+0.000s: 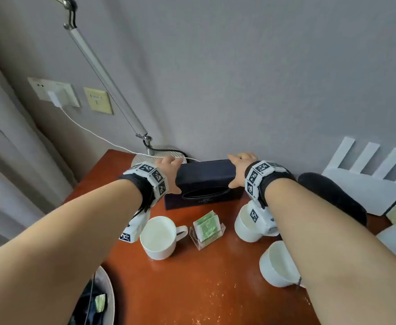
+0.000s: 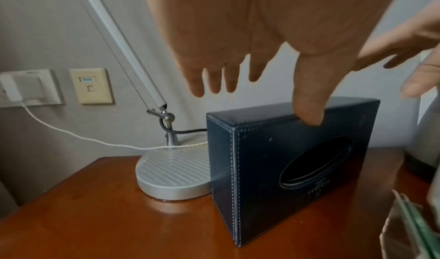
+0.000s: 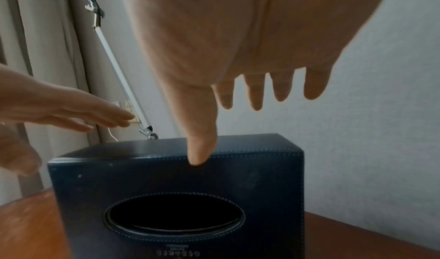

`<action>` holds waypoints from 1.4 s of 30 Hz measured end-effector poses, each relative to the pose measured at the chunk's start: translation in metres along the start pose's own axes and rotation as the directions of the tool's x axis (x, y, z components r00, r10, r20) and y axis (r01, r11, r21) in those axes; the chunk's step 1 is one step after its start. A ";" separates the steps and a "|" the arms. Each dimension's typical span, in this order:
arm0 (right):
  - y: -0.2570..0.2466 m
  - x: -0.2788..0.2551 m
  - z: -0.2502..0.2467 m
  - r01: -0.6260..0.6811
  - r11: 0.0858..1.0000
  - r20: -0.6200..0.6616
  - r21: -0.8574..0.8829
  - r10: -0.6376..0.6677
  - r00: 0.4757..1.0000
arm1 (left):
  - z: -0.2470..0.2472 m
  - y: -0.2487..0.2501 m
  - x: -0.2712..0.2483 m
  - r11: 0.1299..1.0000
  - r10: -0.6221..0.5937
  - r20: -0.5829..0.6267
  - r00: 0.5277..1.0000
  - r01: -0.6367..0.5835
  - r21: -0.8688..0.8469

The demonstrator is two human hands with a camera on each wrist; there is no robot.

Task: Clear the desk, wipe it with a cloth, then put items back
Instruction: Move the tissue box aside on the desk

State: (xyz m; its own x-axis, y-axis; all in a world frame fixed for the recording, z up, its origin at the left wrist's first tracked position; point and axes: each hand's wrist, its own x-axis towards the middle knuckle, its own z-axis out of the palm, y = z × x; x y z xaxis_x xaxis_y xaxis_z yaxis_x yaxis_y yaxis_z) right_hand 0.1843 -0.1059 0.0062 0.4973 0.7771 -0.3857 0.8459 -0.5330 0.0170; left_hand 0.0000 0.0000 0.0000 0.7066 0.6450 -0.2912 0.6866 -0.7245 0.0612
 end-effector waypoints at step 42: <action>-0.270 0.022 -0.018 0.161 0.972 -0.086 -0.169 -0.177 0.980 | -0.025 -0.259 0.013 0.967 0.026 0.067 0.997 -0.042 0.251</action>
State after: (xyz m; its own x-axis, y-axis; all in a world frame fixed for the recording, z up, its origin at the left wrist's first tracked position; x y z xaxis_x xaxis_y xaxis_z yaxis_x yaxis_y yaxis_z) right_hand -0.0296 0.0607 0.0096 0.3542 0.8853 -0.3014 0.9352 -0.3367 0.1100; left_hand -0.1641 0.2023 0.0045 0.7112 0.6080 -0.3530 0.5912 -0.7889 -0.1678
